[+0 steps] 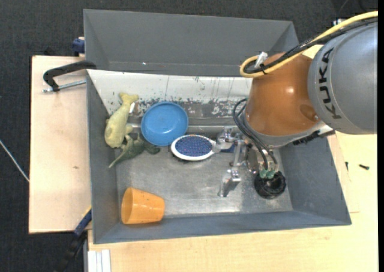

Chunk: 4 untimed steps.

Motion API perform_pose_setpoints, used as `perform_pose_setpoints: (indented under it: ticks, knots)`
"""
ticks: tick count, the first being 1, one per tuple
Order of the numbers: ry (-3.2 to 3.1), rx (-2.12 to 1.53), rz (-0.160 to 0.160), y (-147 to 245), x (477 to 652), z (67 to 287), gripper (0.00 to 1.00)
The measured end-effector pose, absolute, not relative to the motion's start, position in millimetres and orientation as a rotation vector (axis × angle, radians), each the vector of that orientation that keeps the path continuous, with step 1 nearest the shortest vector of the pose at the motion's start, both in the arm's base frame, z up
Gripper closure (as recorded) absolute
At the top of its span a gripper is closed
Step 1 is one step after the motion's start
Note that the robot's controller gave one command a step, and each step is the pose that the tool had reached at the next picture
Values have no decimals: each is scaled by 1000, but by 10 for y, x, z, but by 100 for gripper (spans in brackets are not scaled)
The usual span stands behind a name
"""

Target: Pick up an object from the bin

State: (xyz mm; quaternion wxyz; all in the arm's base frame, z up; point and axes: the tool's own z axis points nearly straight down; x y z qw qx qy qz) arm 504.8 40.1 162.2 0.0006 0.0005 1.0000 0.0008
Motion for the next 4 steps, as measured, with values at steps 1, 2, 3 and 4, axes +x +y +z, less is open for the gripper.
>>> perform_pose_setpoints:
  ticks: [1,2,3,4]
  knots:
    - [3133,123,6,845,5627,1287,0]
    - [3093,238,11,909,5959,920,0]
    - [3065,238,15,898,6028,959,100]
    - [3125,168,5,1011,6035,1569,100]
